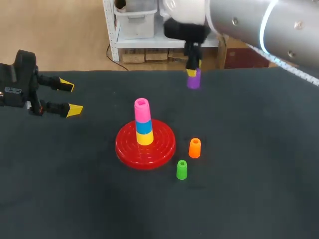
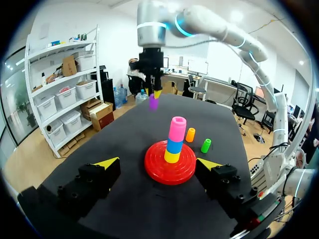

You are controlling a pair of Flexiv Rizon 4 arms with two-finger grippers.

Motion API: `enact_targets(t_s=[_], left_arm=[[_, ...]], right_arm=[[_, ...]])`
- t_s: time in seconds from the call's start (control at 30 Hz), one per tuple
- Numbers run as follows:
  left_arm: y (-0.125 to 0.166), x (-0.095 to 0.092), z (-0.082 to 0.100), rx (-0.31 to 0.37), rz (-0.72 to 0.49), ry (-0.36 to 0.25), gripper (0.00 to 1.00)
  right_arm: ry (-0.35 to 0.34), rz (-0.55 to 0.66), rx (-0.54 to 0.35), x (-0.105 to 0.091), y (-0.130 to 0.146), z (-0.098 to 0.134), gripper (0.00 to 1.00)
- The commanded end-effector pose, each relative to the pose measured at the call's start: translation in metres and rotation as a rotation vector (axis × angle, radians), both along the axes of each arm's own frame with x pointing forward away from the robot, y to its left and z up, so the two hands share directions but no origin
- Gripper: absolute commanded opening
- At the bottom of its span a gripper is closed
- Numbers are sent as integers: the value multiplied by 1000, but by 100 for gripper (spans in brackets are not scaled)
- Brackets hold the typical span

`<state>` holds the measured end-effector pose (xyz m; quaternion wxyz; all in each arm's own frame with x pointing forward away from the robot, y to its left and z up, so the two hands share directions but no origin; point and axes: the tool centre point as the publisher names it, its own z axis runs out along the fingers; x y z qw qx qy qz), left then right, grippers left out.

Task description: Pick up and stack the cylinders on the red base in this order: pink,purple,orange,green

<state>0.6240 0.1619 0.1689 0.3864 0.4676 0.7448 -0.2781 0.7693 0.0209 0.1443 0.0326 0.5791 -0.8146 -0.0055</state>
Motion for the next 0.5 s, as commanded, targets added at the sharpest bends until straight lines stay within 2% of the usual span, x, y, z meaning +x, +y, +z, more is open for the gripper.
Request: enact_targets(t_s=[0.03,0.3,0.5], left_arm=[[1,2,-2,-3,-3,-2,100],[1,2,-2,-3,-3,-2,100],[1,2,-2,-3,-3,-2,100]], right_arm=[[-92,271,4,-36,22,41,0],[-103,556,21,-60,67,78,0],[-118,634,-2,-66,81,82,0]])
